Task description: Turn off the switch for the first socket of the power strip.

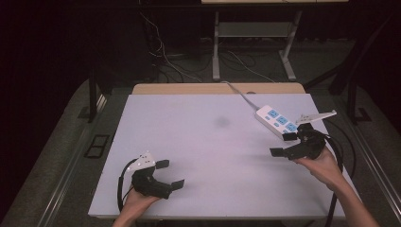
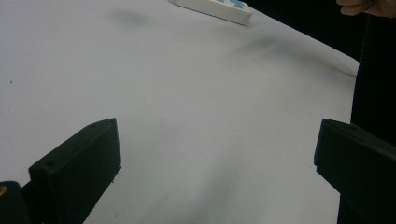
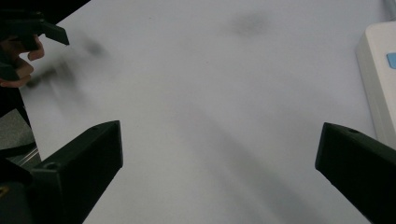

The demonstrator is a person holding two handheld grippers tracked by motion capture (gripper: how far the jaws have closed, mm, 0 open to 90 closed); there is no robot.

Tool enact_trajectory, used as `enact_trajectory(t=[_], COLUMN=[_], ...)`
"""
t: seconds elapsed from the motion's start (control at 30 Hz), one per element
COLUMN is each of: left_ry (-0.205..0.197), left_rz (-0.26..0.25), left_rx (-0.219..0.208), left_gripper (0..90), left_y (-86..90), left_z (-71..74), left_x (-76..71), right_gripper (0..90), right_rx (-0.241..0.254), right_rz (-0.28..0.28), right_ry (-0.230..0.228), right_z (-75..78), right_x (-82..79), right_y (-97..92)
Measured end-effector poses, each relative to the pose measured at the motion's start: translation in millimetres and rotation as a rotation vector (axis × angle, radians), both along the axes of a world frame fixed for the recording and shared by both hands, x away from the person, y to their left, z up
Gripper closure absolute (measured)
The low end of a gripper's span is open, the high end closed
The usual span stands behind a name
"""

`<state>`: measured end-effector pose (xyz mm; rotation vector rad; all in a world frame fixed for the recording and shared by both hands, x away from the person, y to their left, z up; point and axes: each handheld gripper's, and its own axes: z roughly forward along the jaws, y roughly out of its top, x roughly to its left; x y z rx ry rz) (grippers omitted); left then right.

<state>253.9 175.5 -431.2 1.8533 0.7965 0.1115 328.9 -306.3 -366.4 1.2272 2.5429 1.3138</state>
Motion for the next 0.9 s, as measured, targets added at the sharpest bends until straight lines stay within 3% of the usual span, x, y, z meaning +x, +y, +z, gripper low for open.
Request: enact_trajectory(t=[0.53,0.9], left_ry=[0.007,0.007], left_rz=[-0.006,-0.010], left_rx=[0.008,0.008], left_gripper=[0.0,0.0], left_y=[-0.1,-0.3], left_z=[-0.5,-0.6], left_x=[0.5,0.6], right_gripper=[0.6,0.5], right_rx=[-0.039,-0.050], right_rz=[0.008,-0.039], right_ry=[0.005,0.025], right_z=[10.1,12.1], right_x=[21.5,39.3], right_y=[1.1,-9.4])
